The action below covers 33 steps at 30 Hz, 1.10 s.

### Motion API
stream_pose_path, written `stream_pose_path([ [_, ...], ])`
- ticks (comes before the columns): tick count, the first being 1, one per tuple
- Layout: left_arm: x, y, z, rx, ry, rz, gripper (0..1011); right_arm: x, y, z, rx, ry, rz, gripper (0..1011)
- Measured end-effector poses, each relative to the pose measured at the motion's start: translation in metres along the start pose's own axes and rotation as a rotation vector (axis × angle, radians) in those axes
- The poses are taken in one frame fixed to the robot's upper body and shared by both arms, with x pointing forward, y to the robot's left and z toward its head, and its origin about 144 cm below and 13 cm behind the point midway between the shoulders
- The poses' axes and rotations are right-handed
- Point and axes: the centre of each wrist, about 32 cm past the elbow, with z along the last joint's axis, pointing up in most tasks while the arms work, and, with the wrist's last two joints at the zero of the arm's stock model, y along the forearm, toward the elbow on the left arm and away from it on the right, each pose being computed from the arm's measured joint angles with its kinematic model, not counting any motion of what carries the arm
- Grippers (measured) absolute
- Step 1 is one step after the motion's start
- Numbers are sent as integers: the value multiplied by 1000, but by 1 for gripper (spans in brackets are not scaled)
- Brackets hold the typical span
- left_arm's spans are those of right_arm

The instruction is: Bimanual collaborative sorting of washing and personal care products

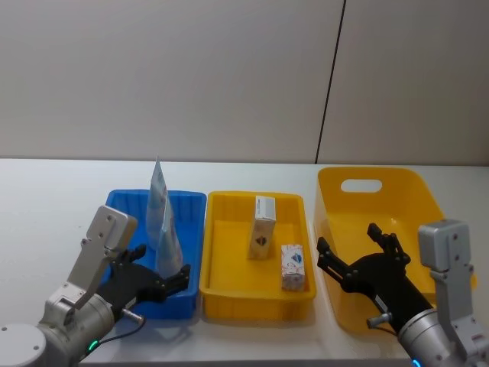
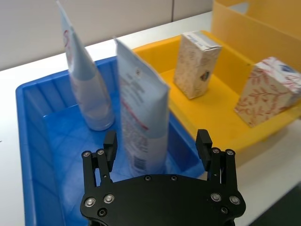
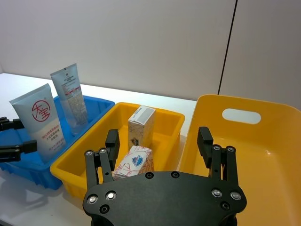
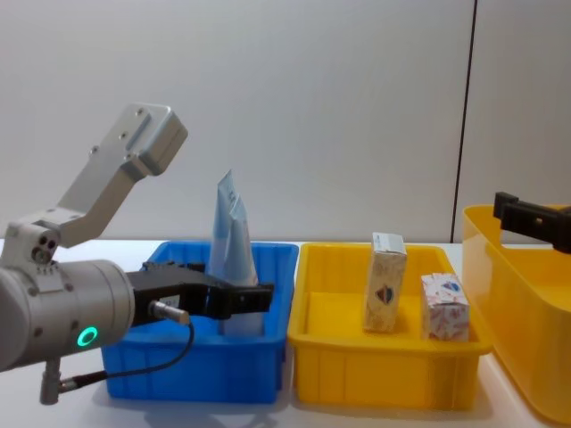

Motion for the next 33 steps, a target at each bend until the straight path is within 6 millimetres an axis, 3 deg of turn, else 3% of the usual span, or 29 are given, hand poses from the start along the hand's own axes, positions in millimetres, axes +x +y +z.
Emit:
stream_pose_path([
  [18,13,-19,-3,15,56,69,1001,0,0,0,0,0,0,1003],
  [33,13,-36,4,-65,183,-62,1001,0,0,0,0,0,0,1003],
])
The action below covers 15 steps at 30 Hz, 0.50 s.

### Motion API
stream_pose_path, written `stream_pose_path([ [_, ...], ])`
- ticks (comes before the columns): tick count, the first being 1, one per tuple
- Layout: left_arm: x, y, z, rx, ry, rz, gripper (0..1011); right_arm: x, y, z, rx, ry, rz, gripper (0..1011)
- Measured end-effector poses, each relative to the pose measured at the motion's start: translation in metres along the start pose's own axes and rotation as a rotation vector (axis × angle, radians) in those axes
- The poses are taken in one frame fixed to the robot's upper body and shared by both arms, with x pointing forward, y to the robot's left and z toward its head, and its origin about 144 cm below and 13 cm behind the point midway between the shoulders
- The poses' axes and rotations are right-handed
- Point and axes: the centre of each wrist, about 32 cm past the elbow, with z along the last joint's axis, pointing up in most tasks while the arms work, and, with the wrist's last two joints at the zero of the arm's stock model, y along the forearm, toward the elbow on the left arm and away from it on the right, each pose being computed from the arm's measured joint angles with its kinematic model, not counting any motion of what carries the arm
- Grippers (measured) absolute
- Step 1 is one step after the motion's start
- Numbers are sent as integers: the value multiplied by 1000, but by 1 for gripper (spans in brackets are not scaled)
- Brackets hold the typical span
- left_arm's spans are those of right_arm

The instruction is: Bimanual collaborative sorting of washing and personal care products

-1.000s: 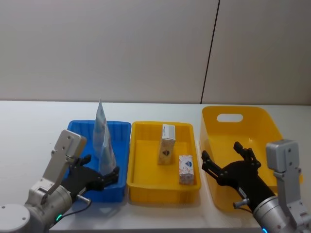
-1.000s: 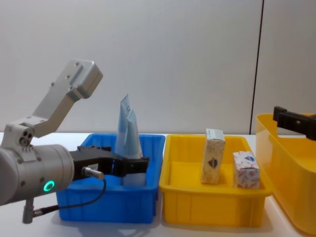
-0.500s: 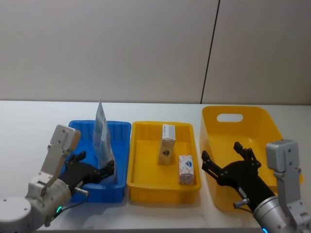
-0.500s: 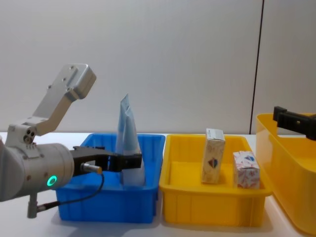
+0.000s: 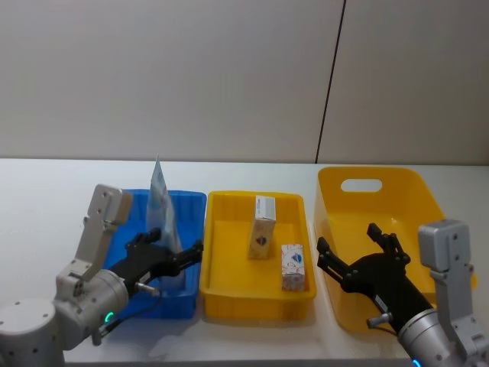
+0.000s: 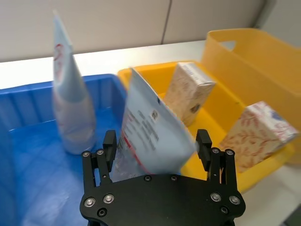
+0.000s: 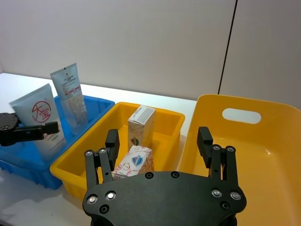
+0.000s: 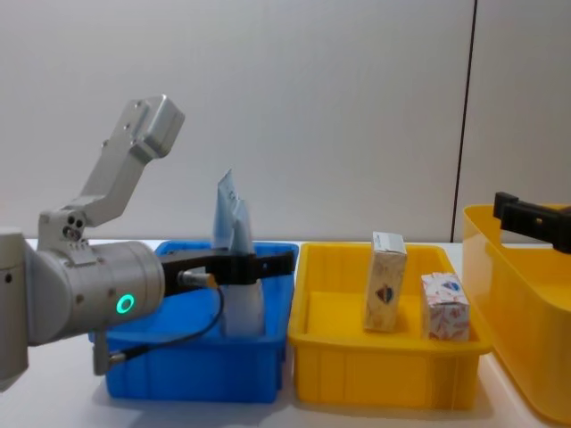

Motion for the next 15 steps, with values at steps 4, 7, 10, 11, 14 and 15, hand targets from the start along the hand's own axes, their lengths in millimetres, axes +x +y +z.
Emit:
stream_pose_path([
  [4,-1,-2,1,-8,20,-32,1001,0,0,0,0,0,0,1003],
  [7,-2,-3,2,-7,29,-46,1001,0,0,0,0,0,0,1003],
  [10,-3,-4,3,-5,40,-64,1001,0,0,0,0,0,0,1003],
  [11,-3,-4,3,-4,42,-67,1001,0,0,0,0,0,0,1003],
  [14,-4,-5,4,-4,49,-78,945,0,0,0,0,0,0,1003],
  [15,-4,-5,4,-4,50,-80,931,0,0,0,0,0,0,1003],
])
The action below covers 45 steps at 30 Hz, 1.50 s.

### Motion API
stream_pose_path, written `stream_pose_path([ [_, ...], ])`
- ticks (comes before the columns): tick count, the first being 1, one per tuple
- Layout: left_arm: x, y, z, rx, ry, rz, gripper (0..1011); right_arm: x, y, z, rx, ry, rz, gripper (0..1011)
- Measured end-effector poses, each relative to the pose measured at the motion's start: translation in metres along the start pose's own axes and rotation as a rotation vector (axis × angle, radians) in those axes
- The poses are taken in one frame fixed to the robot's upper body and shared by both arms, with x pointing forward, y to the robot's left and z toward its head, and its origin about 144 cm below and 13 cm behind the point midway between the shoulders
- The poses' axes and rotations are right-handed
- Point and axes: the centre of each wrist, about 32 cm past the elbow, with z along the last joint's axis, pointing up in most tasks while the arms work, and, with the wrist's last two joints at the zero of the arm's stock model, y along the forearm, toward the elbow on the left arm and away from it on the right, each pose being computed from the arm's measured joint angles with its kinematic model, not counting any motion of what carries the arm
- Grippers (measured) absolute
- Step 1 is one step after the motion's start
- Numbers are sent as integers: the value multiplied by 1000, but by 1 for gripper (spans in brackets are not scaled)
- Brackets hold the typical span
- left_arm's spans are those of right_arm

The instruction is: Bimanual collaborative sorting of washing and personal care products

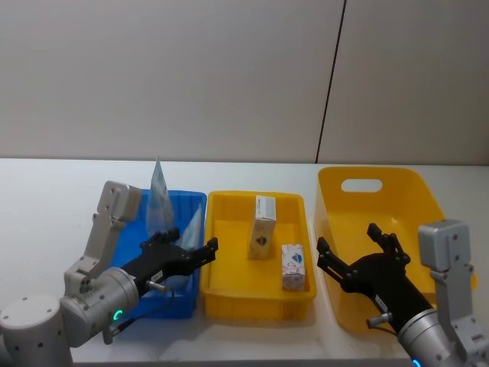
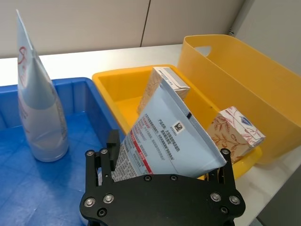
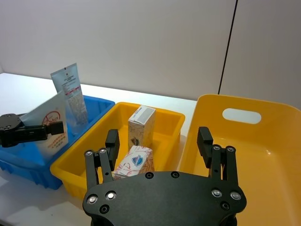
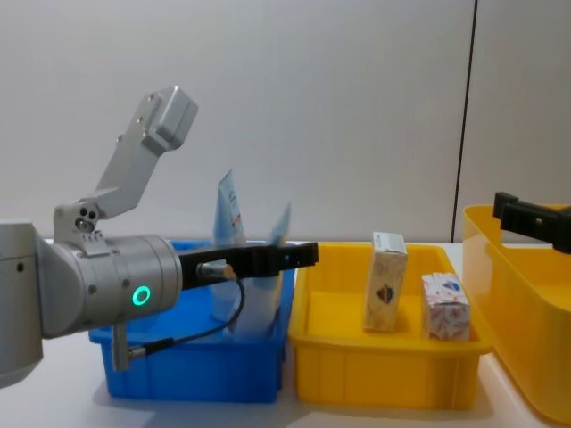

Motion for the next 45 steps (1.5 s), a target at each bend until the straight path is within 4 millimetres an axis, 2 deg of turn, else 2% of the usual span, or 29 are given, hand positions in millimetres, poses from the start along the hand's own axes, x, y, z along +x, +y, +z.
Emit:
stream_pose_path([
  [6,-1,-1,1,1,8,-14,810,0,0,0,0,0,0,1003],
  [7,-1,-1,1,1,9,-16,750,0,0,0,0,0,0,1003],
  [9,-1,-1,1,1,11,-18,711,0,0,0,0,0,0,1003],
  [10,-1,-1,1,1,12,-21,652,0,0,0,0,0,0,1003],
  [12,-2,-1,1,1,14,-23,591,0,0,0,0,0,0,1003],
  [13,-2,-1,2,1,14,-24,591,0,0,0,0,0,0,1003],
  [18,-2,-2,2,1,16,-29,423,0,0,0,0,0,0,1003],
  [41,2,-1,7,-41,2,-35,262,0,0,0,0,0,0,1003],
  [45,7,1,11,-67,-10,-29,192,0,0,0,0,0,0,1003],
])
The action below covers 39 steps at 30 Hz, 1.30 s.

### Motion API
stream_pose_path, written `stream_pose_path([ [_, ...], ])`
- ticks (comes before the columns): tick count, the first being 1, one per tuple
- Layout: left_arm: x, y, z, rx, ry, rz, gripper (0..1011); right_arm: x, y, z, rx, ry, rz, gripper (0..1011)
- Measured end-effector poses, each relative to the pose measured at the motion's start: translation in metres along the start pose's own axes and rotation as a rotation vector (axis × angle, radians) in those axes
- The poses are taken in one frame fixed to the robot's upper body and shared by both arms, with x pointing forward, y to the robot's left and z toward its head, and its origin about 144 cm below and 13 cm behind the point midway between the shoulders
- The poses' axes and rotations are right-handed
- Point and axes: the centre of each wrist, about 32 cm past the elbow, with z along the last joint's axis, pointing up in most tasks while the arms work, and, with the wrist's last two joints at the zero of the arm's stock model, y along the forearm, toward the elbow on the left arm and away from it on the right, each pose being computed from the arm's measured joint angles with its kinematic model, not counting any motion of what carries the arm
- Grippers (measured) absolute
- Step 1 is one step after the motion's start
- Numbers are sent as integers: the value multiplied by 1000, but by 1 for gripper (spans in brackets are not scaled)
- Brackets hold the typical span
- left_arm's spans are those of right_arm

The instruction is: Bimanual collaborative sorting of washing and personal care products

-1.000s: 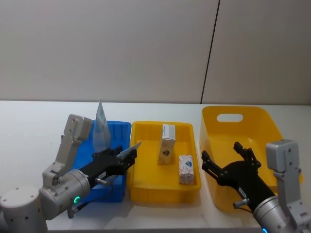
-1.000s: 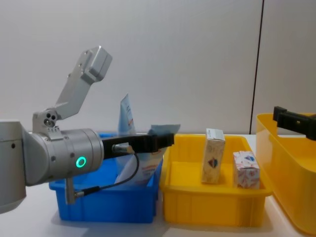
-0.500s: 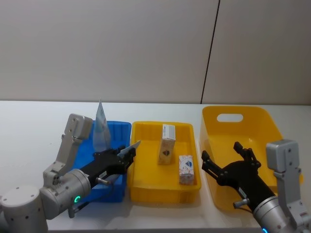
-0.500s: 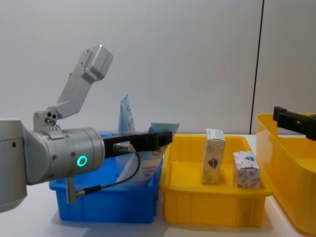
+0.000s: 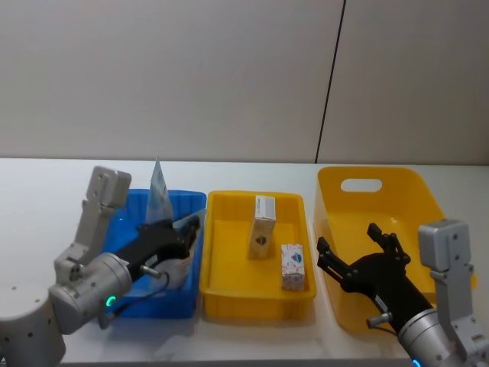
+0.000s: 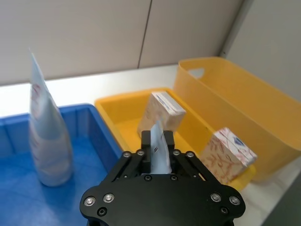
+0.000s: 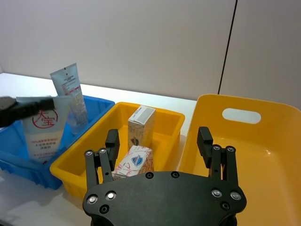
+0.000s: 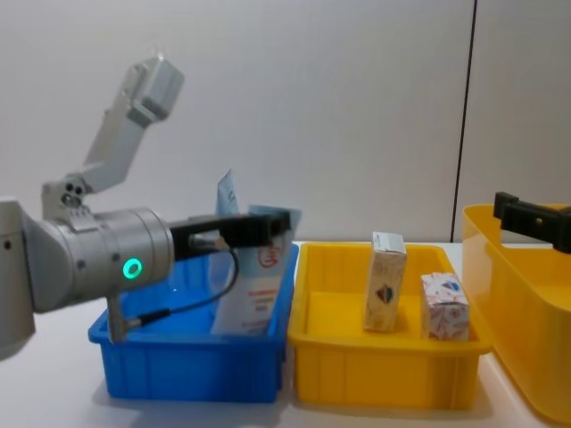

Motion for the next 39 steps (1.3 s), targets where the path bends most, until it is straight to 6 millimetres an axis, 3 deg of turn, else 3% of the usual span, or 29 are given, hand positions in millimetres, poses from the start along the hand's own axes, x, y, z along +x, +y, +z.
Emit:
stream_pose_path([
  [7,10,5,12,-75,-26,16,0,0,0,0,0,0,0,1003],
  [31,21,11,17,-185,72,-45,0,0,0,0,0,0,0,1003],
  [39,21,8,40,-268,88,-100,0,0,0,0,0,0,0,1003],
])
